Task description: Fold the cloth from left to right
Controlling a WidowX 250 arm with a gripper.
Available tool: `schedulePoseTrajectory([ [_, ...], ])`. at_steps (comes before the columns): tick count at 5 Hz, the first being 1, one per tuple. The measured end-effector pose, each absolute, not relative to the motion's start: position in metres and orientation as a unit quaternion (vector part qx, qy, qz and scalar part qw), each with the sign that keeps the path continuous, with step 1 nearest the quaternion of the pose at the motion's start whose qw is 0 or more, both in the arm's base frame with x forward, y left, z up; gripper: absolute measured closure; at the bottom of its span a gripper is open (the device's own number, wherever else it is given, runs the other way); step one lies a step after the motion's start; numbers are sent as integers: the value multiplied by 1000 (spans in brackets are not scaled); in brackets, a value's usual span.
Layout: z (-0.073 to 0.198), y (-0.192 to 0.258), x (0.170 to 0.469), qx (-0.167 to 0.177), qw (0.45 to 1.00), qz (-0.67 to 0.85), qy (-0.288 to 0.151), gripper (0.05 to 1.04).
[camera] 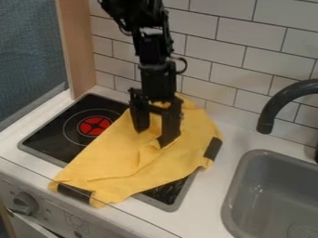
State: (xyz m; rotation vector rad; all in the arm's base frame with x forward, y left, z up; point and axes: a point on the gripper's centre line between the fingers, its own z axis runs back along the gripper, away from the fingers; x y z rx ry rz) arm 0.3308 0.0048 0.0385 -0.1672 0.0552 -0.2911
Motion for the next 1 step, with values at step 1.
schedulePoseTrajectory([
  [1, 41, 5, 331, -82, 986, -144, 24, 85],
])
